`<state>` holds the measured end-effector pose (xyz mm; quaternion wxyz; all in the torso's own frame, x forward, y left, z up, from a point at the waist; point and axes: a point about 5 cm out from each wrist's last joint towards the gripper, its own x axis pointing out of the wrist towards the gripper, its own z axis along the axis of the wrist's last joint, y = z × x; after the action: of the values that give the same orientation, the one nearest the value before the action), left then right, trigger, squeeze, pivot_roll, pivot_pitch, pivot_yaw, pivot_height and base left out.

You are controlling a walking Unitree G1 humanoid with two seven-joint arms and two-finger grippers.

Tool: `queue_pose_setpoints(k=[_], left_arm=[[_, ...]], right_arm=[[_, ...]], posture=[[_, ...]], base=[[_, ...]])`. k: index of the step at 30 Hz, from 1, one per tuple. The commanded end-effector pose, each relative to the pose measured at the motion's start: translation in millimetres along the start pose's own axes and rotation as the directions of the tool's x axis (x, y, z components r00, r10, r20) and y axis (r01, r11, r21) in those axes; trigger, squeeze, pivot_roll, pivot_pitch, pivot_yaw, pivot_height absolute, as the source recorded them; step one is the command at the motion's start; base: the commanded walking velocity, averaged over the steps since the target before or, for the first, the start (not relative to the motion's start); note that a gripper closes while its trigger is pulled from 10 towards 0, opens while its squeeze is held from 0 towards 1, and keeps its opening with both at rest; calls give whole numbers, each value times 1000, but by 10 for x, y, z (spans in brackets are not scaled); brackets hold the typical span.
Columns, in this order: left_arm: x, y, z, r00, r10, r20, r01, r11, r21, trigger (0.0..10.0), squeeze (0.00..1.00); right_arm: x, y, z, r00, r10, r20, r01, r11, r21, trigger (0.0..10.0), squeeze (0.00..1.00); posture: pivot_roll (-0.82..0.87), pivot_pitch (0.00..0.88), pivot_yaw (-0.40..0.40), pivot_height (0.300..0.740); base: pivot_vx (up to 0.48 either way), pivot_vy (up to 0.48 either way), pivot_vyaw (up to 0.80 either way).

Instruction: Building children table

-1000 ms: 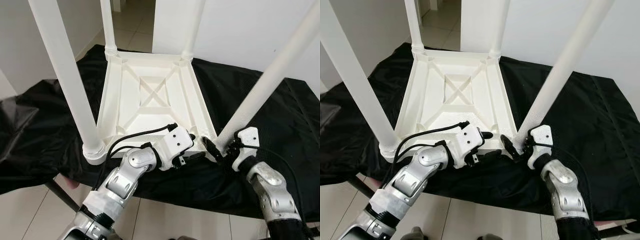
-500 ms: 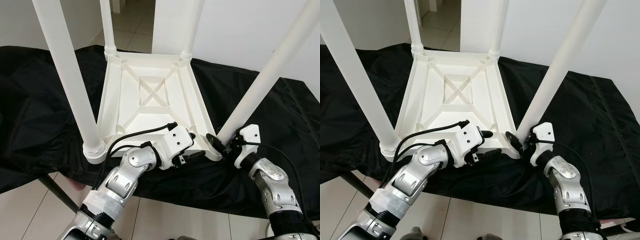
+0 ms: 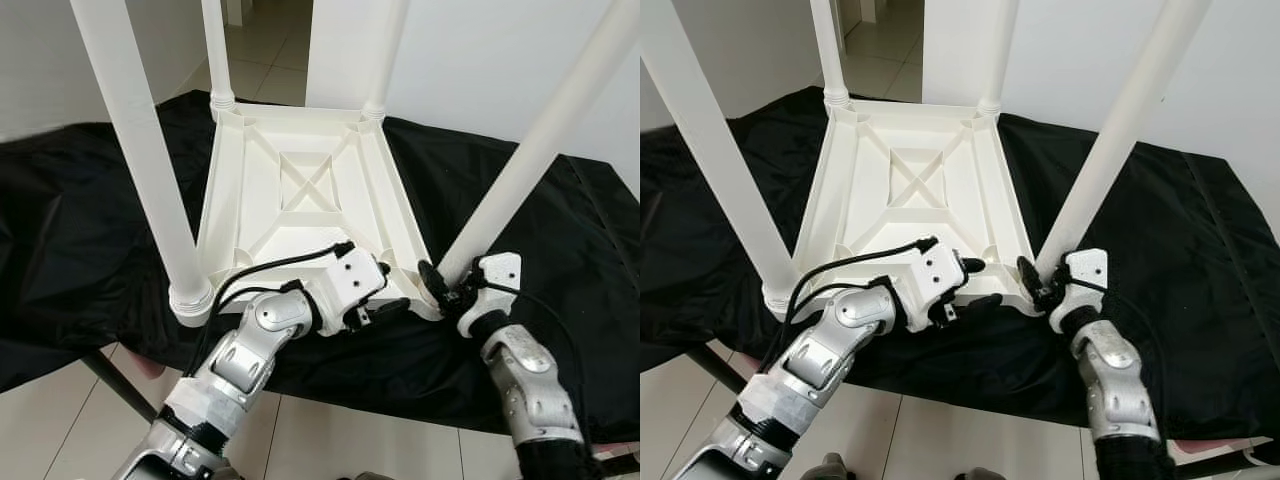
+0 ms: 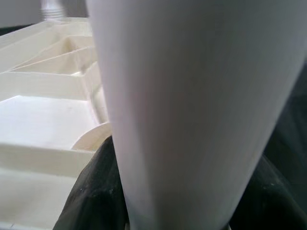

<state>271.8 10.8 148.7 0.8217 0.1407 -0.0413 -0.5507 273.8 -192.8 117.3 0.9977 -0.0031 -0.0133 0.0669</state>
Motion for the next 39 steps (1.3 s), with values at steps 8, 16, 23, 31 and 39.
queue_pose_setpoints(k=[8, 16, 23, 31, 39], left_arm=[[-32, -24, 9, 1000, -16, -3, 16, 1000, -4, 10000, 0], [-39, -13, 4, 1000, -14, -7, 14, 1000, -4, 10000, 0], [-39, -34, 3, 1000, -19, -9, 19, 1000, -9, 10000, 0], [-55, -60, -8, 1000, -19, -11, 19, 1000, -14, 10000, 0], [-36, -56, -2, 1000, -12, -9, 12, 1000, -14, 10000, 0]], right_arm=[[-35, 306, -41, 903, -421, -84, 427, 901, 74, 10000, 0], [12, 548, 21, 944, -323, -70, 329, 937, 116, 10000, 0], [-114, 447, 80, 961, -276, -26, 277, 953, 123, 10000, 1000], [-253, 203, 58, 992, -123, -28, 125, 984, 126, 10000, 0], [-214, -126, 116, 994, 114, 1, -113, 992, -47, 10000, 0]], posture=[[61, 0, -50, 740], [53, 0, -45, 740], [45, 0, -49, 740], [51, 0, -59, 740], [53, 0, -68, 740]], base=[[0, 0, 0], [0, 0, 0], [0, 0, 0], [0, 0, 0], [0, 0, 0]])
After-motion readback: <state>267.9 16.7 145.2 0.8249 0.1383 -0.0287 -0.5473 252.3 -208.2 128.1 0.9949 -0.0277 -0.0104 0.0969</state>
